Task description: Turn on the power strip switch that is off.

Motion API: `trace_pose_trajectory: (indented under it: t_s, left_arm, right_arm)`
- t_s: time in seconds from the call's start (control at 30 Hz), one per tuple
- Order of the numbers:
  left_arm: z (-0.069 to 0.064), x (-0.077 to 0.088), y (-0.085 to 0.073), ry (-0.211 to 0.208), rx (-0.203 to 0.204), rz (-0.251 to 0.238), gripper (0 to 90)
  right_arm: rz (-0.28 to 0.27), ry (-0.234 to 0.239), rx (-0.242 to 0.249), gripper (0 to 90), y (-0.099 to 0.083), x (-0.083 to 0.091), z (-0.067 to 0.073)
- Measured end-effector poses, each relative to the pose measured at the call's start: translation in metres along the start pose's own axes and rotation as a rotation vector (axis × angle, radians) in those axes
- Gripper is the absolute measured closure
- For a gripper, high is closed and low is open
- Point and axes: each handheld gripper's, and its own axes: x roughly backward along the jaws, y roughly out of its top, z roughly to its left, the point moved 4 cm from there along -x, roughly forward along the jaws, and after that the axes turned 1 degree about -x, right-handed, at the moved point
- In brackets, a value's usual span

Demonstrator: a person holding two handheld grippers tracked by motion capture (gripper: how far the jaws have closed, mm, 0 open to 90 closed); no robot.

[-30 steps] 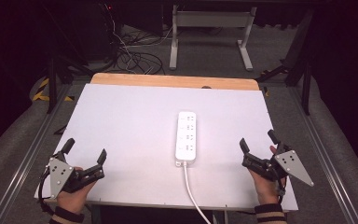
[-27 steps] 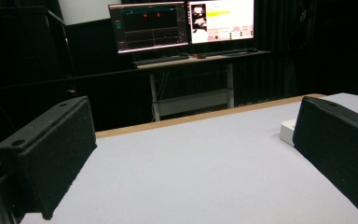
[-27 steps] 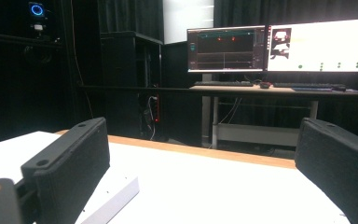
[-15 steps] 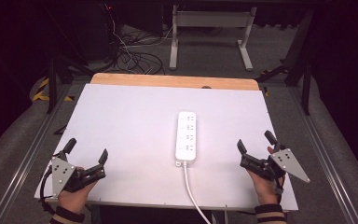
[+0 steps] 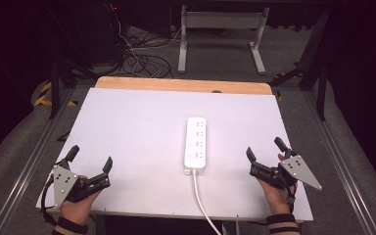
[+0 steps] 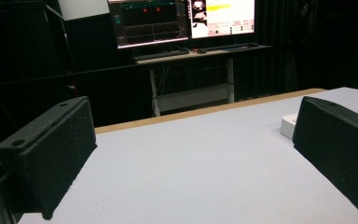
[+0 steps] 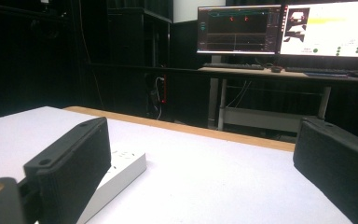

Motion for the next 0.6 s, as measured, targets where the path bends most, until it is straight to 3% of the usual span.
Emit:
trace_pose_trajectory:
  t_s: [0.6]
  left_arm:
    - [0.0000, -0.0003, -0.0001, 0.000, 0.001, 0.001, 0.1]
  right_arm:
    - [0.010, 0.002, 0.000, 4.8, -0.0012, -0.0007, -0.0001]
